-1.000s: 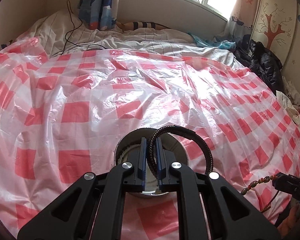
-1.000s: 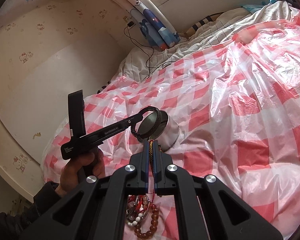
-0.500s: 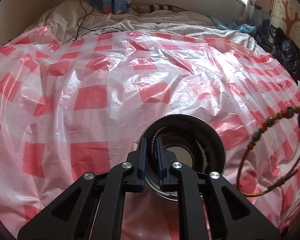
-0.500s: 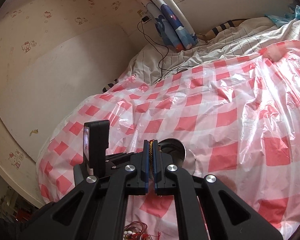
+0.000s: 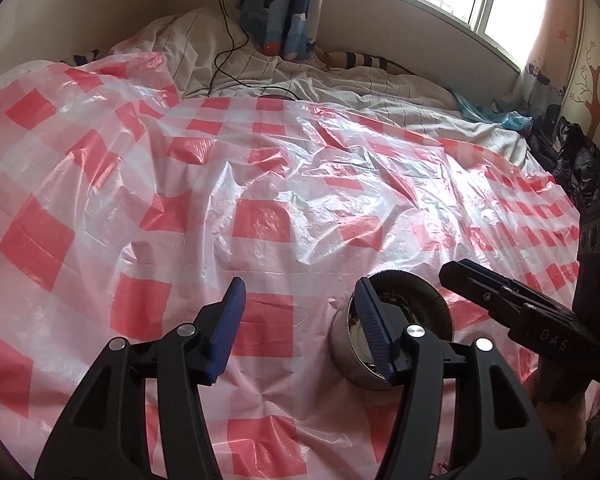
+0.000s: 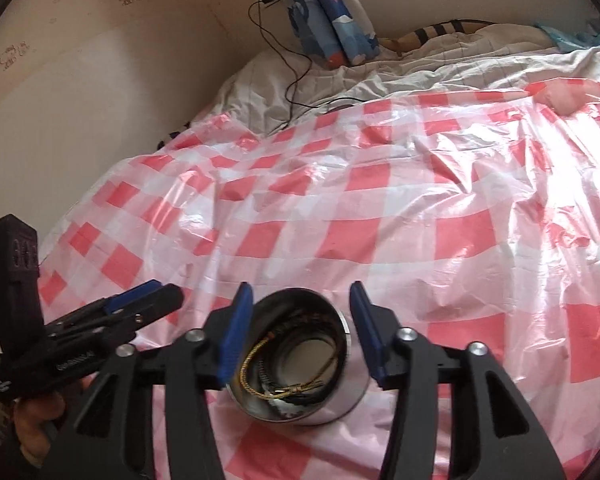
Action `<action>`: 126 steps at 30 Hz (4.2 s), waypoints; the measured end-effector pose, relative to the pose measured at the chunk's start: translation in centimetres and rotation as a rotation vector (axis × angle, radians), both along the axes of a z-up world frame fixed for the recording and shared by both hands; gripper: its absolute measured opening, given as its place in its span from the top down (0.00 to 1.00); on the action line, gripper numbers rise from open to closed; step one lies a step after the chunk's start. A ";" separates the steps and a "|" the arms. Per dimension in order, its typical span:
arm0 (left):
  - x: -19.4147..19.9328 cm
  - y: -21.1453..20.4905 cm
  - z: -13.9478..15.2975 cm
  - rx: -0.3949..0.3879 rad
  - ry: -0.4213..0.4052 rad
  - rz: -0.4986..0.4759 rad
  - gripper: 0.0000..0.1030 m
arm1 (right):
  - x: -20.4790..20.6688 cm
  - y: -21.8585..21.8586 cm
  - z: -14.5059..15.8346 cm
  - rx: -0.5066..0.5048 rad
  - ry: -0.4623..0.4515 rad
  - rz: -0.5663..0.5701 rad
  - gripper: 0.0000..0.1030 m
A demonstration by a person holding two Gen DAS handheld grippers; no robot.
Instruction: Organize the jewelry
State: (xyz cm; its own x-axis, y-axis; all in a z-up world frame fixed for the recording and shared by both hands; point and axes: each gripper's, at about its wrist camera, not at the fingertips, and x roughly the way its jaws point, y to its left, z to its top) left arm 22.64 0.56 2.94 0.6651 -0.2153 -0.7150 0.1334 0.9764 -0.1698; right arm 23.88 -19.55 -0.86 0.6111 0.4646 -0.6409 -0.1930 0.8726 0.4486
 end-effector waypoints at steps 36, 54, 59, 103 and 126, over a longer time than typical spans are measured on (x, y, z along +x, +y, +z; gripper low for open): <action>-11.0 -3.0 -7.6 -0.299 0.371 -0.303 0.88 | -19.0 -3.0 -1.7 0.058 0.065 0.005 0.35; -10.8 1.9 -1.8 -0.554 0.174 -0.297 0.99 | -19.7 1.1 -1.3 -0.023 0.025 0.163 0.35; -10.6 3.0 -1.0 -0.580 0.150 -0.269 0.99 | -19.6 2.3 -2.2 -0.043 0.058 0.206 0.33; -10.9 3.0 -0.3 -0.590 0.136 -0.283 0.98 | -16.6 2.6 -4.1 0.030 0.113 0.170 0.72; -10.6 3.4 -0.7 -0.588 0.141 -0.257 0.98 | -18.4 1.0 -0.6 0.174 0.048 0.216 0.98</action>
